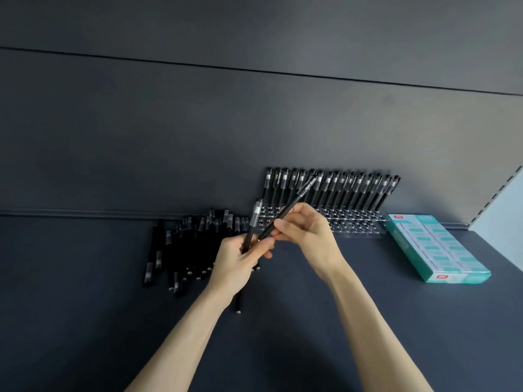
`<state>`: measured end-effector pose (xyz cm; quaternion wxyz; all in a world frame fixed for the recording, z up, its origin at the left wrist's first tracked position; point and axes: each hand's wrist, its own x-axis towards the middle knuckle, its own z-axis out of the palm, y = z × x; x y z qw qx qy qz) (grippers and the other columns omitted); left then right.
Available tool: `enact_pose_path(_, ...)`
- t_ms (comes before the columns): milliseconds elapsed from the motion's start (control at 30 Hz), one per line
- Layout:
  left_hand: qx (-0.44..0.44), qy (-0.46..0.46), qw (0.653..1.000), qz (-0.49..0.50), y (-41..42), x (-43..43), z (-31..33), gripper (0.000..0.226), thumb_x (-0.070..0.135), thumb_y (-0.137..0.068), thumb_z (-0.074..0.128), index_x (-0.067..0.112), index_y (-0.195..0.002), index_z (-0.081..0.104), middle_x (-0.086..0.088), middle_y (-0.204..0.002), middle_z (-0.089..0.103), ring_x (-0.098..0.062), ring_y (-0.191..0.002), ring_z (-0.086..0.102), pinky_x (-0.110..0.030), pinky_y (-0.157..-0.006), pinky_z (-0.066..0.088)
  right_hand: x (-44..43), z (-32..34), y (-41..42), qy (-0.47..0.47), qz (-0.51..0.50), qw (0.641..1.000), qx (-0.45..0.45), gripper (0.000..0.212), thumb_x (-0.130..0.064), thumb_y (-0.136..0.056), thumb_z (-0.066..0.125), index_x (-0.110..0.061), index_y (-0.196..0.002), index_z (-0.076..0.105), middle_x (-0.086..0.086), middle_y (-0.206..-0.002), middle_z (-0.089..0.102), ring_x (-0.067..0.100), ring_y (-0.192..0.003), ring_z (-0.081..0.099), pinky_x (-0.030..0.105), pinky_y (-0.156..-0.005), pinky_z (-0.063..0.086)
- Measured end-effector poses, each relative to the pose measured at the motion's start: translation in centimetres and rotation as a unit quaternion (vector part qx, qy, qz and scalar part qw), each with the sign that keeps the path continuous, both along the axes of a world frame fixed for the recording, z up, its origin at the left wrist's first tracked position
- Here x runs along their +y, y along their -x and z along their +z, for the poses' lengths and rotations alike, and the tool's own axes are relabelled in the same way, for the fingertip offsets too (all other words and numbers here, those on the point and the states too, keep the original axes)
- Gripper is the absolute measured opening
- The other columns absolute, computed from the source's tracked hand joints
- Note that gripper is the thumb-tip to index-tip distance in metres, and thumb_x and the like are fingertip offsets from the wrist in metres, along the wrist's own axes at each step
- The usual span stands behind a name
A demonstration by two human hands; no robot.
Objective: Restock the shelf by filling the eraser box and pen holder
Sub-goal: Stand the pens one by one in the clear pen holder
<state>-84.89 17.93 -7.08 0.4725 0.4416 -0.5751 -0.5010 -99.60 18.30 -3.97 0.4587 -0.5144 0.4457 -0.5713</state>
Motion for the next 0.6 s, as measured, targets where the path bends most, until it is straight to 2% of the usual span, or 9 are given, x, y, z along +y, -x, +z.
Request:
enact_pose_path(133,-0.023,-0.001,1.0,0.01,-0.2,-0.3,-0.4,0.025,0.021,-0.084,0.07,-0.002,-0.073,0.068,0.003,-0.057,0.061,0.0,-0.041,0.043,-0.011,-0.043,0.032,-0.8,0.6,0.7,0.037,-0.099,0.993,-0.048,0.009,-0.004,-0.088,0.06,-0.01,-0.091,0.054,0.002,-0.07,0.066,0.014,-0.062,0.062,0.028,-0.069,0.054)
enact_pose_path(233,-0.037,0.004,0.999,0.008,0.0,-0.3,-0.3,0.027,0.021,-0.084,0.071,0.002,-0.066,0.064,0.012,-0.046,0.054,0.001,-0.042,0.045,-0.009,-0.045,0.032,-1.5,1.1,1.4,0.06,-0.151,0.986,-0.034,0.022,-0.003,-0.087,0.063,-0.012,-0.103,0.051,0.005,-0.075,0.064,0.014,-0.061,0.063,0.027,-0.068,0.054)
enact_pose_path(367,-0.002,-0.01,1.0,0.028,0.3,-1.1,0.3,0.016,0.03,-0.089,0.064,0.015,-0.086,0.064,0.013,-0.061,0.058,0.003,-0.05,0.049,-0.01,-0.049,0.035,-2.8,1.5,1.5,0.119,-0.2,0.971,0.046,0.042,-0.003,-0.087,0.063,-0.018,-0.12,0.042,0.0,-0.071,0.06,0.019,-0.064,0.066,0.03,-0.072,0.056)
enact_pose_path(467,0.064,-0.066,0.995,0.049,0.6,-1.3,0.0,0.021,0.031,-0.098,0.048,0.015,-0.094,0.06,0.003,-0.068,0.052,0.001,-0.047,0.043,-0.011,-0.043,0.031,-4.2,1.8,1.4,0.163,-0.228,0.949,0.142,0.043,-0.004,-0.088,0.062,-0.019,-0.123,0.043,-0.009,-0.077,0.057,0.032,-0.07,0.065,0.041,-0.072,0.055)
enact_pose_path(600,0.1,-0.083,0.99,0.062,0.8,-0.9,-0.3,0.025,0.034,-0.1,0.041,0.015,-0.1,0.057,0.001,-0.062,0.044,-0.003,-0.039,0.034,-0.014,-0.037,0.025,-5.8,1.9,1.0,0.205,-0.241,0.924,0.216,0.042,-0.004,-0.089,0.06,-0.018,-0.126,0.046,-0.009,-0.089,0.054,0.028,-0.07,0.062,0.025,-0.066,0.05)
